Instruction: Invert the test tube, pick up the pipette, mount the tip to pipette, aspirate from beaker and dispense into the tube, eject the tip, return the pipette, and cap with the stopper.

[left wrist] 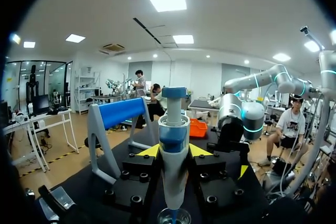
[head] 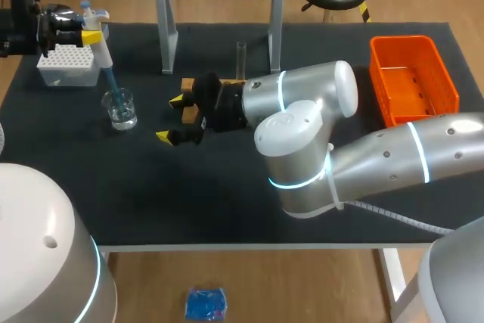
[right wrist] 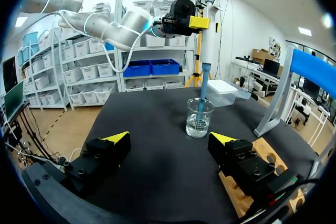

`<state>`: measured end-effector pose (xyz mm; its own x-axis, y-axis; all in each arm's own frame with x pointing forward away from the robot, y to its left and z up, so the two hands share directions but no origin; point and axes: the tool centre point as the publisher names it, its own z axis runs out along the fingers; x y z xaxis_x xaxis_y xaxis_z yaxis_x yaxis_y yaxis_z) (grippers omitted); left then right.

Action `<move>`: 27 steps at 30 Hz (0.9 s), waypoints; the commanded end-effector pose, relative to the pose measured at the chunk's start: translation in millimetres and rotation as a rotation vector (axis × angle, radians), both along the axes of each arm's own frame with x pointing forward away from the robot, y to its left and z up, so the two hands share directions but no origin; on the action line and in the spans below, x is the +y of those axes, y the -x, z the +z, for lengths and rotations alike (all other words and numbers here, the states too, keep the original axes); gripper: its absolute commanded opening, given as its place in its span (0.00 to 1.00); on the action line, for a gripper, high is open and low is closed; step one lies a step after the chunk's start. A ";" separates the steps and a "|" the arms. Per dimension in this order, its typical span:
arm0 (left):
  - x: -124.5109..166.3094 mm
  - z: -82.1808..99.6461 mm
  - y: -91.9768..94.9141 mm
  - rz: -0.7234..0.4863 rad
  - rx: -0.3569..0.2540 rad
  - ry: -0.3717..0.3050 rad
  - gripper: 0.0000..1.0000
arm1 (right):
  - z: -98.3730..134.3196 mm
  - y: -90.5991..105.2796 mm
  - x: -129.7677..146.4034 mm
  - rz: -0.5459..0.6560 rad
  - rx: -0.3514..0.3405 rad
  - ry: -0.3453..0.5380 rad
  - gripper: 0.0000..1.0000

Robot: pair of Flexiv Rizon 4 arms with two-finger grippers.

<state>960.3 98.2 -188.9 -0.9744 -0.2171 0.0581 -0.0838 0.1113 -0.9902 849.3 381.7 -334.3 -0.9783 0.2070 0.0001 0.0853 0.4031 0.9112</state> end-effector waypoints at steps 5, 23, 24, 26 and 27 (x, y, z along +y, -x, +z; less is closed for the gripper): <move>1.0 -0.4 -1.2 -0.004 -0.001 0.001 0.00 | -1.8 0.1 0.8 -0.002 -0.002 -0.005 1.00; 1.0 -0.4 -1.2 -0.004 -0.001 0.001 0.00 | 61.7 15.4 -16.5 -0.052 -0.011 0.035 1.00; 1.0 -0.4 -1.2 -0.004 -0.001 0.001 0.00 | 69.9 15.5 -18.7 -0.059 -0.006 0.041 1.00; 1.0 -0.4 -1.2 -0.004 -0.001 0.001 0.00 | 86.5 13.9 -23.2 -0.077 -0.008 0.045 1.00; 1.0 -0.4 -1.2 -0.004 -0.001 0.001 0.00 | 96.2 12.6 -25.6 -0.081 -0.010 0.037 1.00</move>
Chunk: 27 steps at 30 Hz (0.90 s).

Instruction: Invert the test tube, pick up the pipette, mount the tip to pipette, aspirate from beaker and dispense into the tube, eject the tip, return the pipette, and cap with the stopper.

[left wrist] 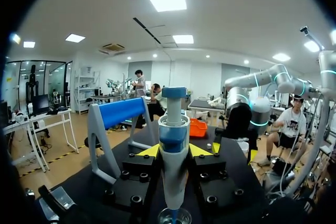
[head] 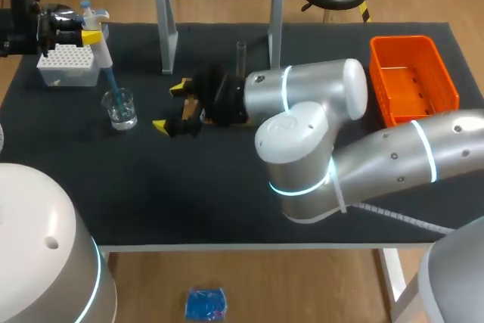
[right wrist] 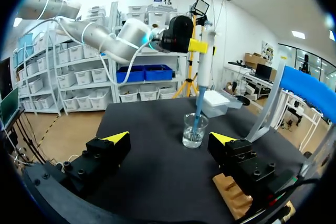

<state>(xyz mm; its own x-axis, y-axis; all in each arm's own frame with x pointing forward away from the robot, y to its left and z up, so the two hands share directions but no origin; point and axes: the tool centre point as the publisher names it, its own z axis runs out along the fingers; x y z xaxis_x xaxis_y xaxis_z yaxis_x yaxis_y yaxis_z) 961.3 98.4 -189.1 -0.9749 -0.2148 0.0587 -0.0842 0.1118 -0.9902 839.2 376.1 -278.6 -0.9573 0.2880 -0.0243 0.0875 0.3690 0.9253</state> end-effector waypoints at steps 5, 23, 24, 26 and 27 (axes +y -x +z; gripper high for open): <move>0.8 -0.2 -0.2 -0.002 -0.001 0.001 0.00 | 85.3 -4.1 -32.1 -0.036 -0.011 0.024 1.00; 0.8 -0.2 -0.2 -0.002 -0.001 0.001 0.00 | 158.9 -36.9 -0.8 0.017 -0.118 0.160 1.00; 0.8 -0.2 -0.2 -0.002 -0.001 0.001 0.00 | 158.6 -37.0 0.7 0.017 -0.117 0.147 1.00; 0.8 -0.2 -0.2 -0.002 -0.001 0.001 0.00 | 158.6 -37.0 0.7 0.017 -0.117 0.147 1.00; 0.8 -0.2 -0.2 -0.002 -0.001 0.001 0.00 | 158.6 -37.0 0.7 0.017 -0.117 0.147 1.00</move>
